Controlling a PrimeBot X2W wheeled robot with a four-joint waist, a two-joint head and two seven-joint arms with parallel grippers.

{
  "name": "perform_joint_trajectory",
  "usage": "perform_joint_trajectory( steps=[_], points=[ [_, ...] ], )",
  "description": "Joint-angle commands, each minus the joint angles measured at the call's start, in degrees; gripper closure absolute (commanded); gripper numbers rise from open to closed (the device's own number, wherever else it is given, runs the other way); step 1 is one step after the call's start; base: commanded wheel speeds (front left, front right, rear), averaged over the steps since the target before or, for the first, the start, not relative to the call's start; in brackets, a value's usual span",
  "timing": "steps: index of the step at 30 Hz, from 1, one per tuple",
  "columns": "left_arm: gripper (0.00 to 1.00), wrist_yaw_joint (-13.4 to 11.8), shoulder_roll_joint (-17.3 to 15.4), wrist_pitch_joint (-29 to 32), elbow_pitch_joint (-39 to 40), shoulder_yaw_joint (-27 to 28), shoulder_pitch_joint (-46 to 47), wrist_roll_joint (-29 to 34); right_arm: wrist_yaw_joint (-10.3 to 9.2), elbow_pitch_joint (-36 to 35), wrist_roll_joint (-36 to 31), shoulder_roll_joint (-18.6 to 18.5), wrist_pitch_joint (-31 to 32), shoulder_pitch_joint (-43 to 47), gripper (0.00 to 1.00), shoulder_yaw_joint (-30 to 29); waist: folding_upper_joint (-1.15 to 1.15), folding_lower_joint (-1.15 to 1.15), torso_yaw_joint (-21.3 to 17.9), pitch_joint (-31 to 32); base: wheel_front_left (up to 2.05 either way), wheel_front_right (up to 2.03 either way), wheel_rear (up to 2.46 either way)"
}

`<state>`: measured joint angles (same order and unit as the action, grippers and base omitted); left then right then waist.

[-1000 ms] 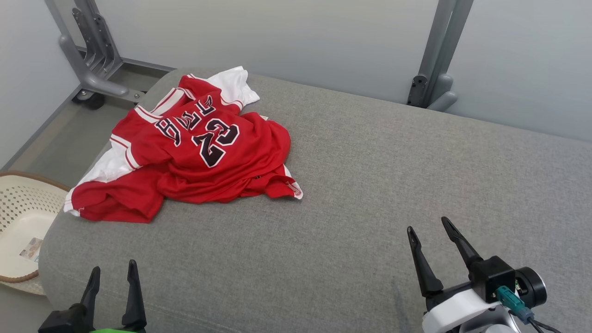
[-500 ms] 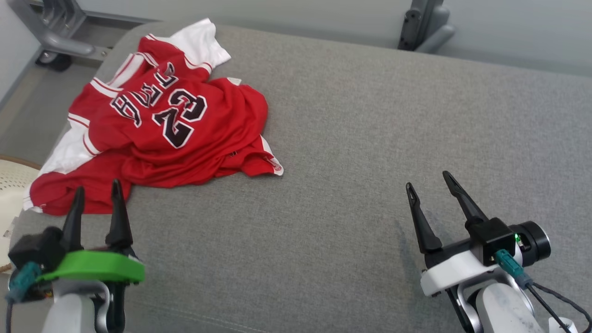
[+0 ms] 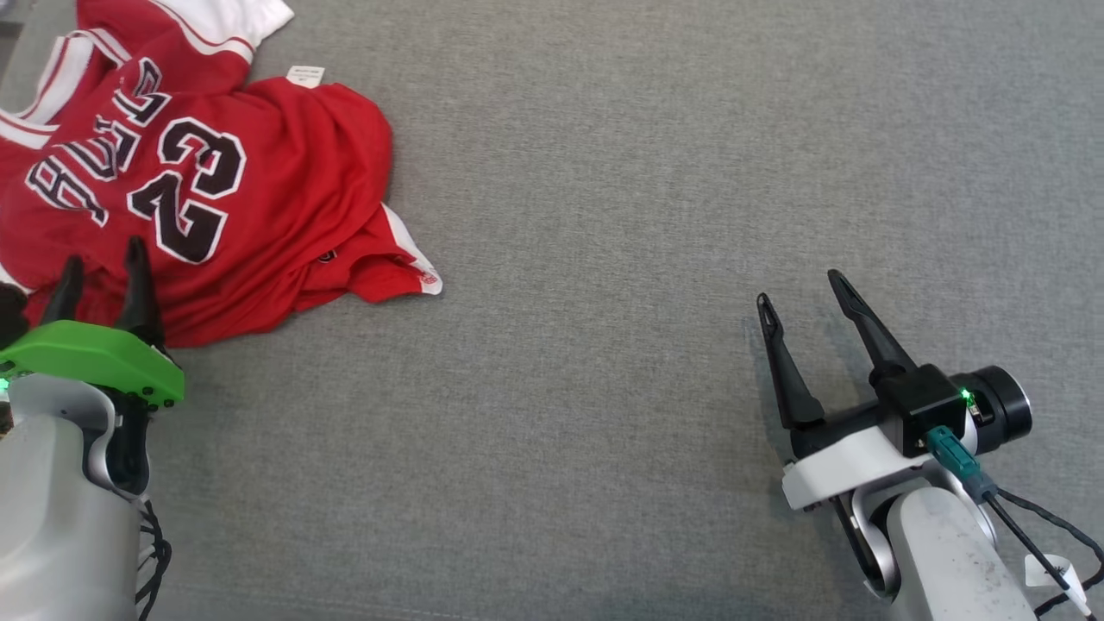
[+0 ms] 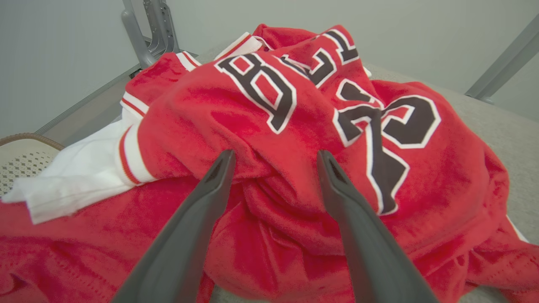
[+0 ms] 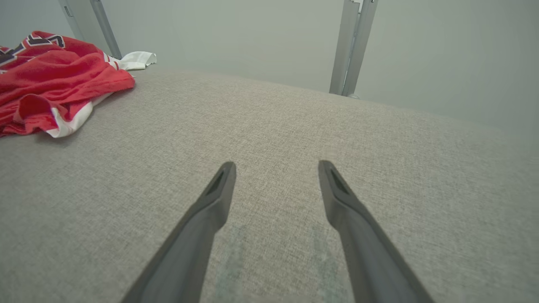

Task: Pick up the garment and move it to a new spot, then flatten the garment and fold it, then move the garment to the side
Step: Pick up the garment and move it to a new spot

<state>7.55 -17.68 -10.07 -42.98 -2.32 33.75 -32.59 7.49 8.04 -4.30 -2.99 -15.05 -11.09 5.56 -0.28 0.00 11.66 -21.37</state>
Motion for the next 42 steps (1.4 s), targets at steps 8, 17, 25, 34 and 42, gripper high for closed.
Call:
perform_joint_trajectory(
  steps=[8, 17, 25, 34, 42],
  points=[
    [0.0, -0.1, -2.6, 3.9, -5.6, -8.2, 3.3, -8.7, 0.0, 0.4, 0.6, -0.1, -0.2, -0.4, 0.0, 0.0, 0.28, 0.0, -2.9, -0.6, 0.0, 0.0, 0.0],
    [1.0, -0.1, -7.6, 1.7, -1.7, -15.8, 3.7, -15.5, 0.0, 0.6, 1.4, 0.0, -0.2, 0.9, 0.0, -0.4, 0.28, 0.0, -3.3, 1.0, 0.0, 0.0, 0.0],
    [1.0, -0.1, -13.5, -2.0, 2.6, -17.8, 5.9, -17.4, 0.0, 1.1, 4.1, 0.0, -0.2, 3.1, 0.0, -0.5, 0.28, 0.0, -3.7, 4.5, 0.0, 0.0, 0.0],
    [1.0, -0.1, -17.8, -1.2, 14.6, -17.4, 10.6, -19.3, 0.0, 1.3, 6.0, 0.0, -0.2, 4.1, 0.0, -0.4, 0.28, 0.0, -5.0, 7.5, 0.0, 0.0, 0.0],
    [1.0, -2.0, -18.2, 5.2, 33.6, -18.4, 14.4, -20.1, 0.0, 1.2, 8.0, 0.0, -0.2, 5.4, 0.0, -0.2, 0.28, 0.0, -8.1, 9.1, 0.0, 0.0, 0.0]
  ],
)
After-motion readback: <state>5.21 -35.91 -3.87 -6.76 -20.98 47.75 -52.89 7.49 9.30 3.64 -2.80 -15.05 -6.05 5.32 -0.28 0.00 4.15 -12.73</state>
